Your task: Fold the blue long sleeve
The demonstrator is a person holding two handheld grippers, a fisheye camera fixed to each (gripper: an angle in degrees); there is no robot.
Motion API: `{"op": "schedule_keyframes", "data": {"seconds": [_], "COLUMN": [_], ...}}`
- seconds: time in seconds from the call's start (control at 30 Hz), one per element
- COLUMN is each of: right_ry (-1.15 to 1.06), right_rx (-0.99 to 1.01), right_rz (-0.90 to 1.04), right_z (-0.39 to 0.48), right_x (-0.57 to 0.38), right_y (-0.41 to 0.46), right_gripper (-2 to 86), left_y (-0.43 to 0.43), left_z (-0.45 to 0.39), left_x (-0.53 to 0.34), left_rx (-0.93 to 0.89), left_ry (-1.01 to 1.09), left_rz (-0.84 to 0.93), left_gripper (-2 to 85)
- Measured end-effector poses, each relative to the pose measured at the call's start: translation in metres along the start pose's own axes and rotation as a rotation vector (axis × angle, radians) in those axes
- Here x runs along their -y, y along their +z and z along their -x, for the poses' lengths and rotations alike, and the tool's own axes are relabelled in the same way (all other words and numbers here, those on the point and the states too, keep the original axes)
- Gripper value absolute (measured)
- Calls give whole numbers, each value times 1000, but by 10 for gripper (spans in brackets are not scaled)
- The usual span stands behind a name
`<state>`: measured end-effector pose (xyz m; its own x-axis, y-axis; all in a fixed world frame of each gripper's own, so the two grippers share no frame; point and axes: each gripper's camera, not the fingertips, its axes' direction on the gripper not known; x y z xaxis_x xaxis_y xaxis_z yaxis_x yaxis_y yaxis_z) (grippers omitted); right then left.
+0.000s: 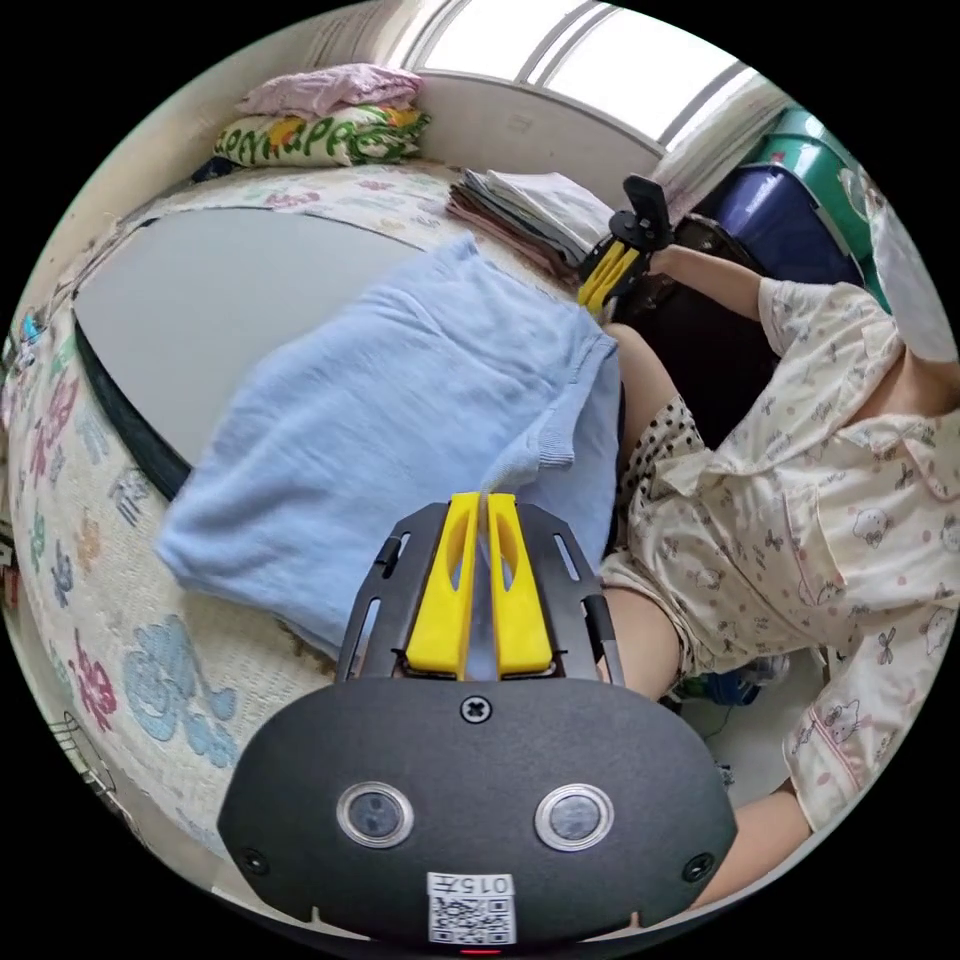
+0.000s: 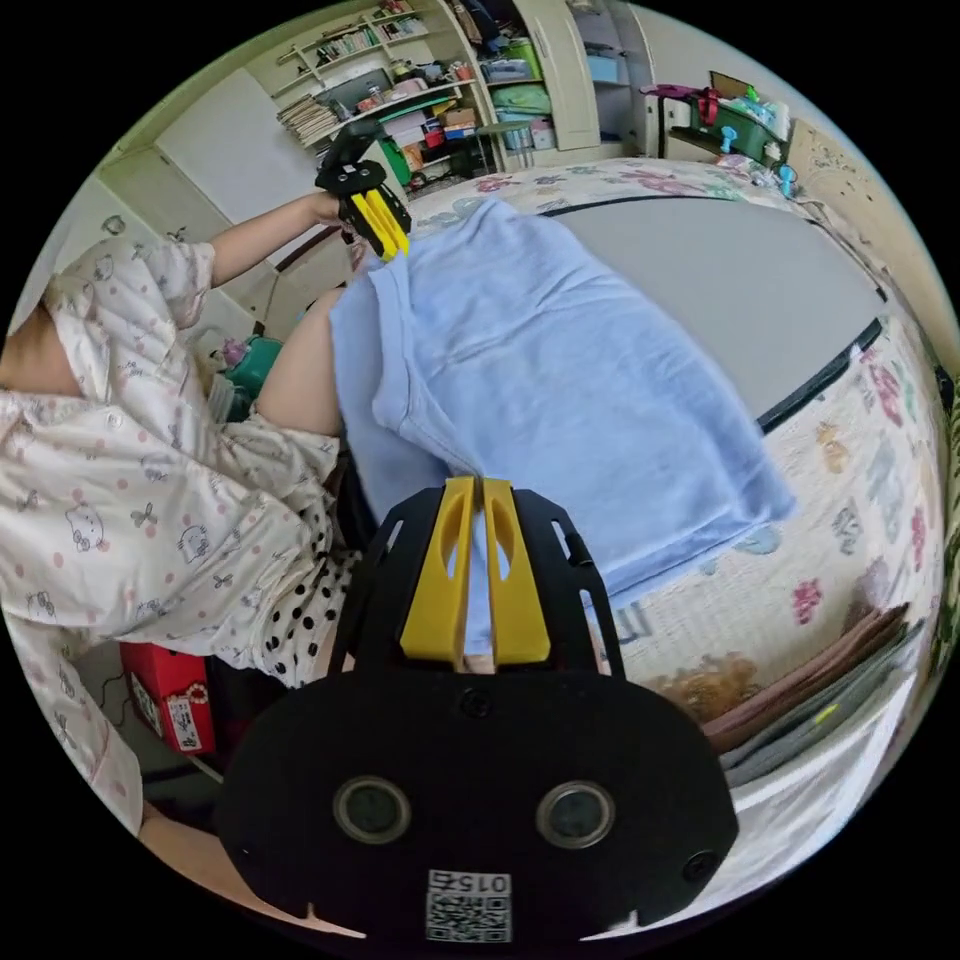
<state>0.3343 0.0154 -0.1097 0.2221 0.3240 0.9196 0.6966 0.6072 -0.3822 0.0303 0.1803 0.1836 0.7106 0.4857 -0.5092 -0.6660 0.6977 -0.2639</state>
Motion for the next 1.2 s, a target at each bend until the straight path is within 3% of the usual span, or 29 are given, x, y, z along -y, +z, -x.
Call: {"op": "schedule_keyframes", "data": {"seconds": [0.1, 0.17, 0.2, 0.27, 0.33, 0.43, 0.5, 0.57, 0.67, 0.77, 0.83, 1.0, 1.2], "right_ry": [122, 324, 366, 506, 472, 295, 289, 404, 674, 906, 986, 992, 1004], "right_rx": [-288, -429, -421, -195, -82, -90, -91, -23, 108, 93, 66, 175, 228], "right_rz": [-113, -296, -362, -612, -703, -607, -517, -431, -447, -450, -399, -345, -334], "right_z": [-63, -121, -132, -161, -155, -107, -83, -67, -57, -34, -20, -10, -13], "right_x": [55, 105, 112, 119, 110, 75, 34, -38, -134, -205, -225, -233, -230], "right_y": [-54, -108, -121, -158, -166, -144, -118, -84, -59, -45, -37, -19, -14], "right_gripper": [3, 10, 12, 33, 44, 67, 113, 134, 134, 130, 133, 133, 61], "left_y": [-76, -144, -158, -197, -203, -178, -154, -125, -98, -81, -77, -71, -88], "left_z": [62, 116, 122, 116, 93, 44, 17, -7, -26, -51, -65, -68, -80], "left_x": [34, 54, 55, 38, 11, -59, -121, -217, -332, -410, -433, -445, -454], "left_rx": [180, 371, 416, 513, 441, 364, 362, 338, 231, 203, 230, 106, 25], "left_ry": [-62, -281, -340, -492, -438, -341, -356, -497, -772, -952, -998, -983, -950], "left_rz": [-158, -414, -487, -731, -812, -704, -629, -536, -440, -347, -314, -315, -369], "left_gripper": [3, 8, 9, 17, 24, 44, 58, 83, 103, 115, 118, 131, 55]}}
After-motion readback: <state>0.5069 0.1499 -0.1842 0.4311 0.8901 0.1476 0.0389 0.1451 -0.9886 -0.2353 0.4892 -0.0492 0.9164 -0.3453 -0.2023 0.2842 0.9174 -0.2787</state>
